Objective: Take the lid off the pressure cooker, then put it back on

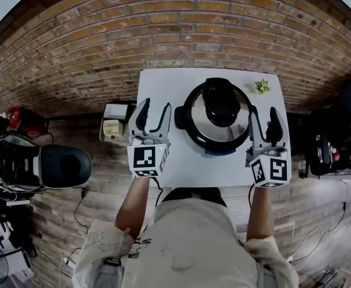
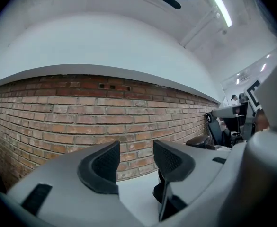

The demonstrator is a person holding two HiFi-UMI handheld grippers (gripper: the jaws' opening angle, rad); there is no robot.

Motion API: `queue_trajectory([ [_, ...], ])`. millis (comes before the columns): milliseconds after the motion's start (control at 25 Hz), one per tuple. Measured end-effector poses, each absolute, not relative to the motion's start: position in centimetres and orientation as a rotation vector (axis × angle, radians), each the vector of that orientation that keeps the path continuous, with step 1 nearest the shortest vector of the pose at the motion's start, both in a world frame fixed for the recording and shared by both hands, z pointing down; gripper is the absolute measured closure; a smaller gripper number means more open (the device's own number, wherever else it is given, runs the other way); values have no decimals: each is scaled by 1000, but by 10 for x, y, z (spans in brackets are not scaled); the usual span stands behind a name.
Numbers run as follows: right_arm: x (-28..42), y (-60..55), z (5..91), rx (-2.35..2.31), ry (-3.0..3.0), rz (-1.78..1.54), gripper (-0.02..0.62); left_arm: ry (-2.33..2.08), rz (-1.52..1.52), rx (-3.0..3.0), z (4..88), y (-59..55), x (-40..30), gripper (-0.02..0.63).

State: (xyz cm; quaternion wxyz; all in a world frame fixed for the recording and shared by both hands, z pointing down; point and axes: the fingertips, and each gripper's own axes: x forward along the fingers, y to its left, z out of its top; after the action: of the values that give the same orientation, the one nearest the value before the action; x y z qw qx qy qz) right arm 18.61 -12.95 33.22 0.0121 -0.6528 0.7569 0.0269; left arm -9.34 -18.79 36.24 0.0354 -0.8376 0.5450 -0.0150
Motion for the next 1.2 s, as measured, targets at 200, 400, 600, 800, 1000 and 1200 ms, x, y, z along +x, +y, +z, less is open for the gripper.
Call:
queue_trajectory([
  [200,203,-162,332,-1962,2402,79,330,1746,-54,-2531,361,-206,-79,369],
  [400,212,-187,333,-1906,2432,74,330,1765,-87,-2500,360,-220,-67,368],
  [600,215,-205,334,-1870,2462,79,330,1793,-101,-2486,364,-232,-67,370],
  [800,209,-218,330,-1826,2532,118,330,1783,-106,-2542,371,-239,-69,370],
  [1000,193,-227,316,-1713,2653,196,330,1730,-133,-2669,383,-242,-74,369],
  [1200,153,-228,299,-1431,2911,301,330,1649,-73,-2968,407,-241,-77,370],
])
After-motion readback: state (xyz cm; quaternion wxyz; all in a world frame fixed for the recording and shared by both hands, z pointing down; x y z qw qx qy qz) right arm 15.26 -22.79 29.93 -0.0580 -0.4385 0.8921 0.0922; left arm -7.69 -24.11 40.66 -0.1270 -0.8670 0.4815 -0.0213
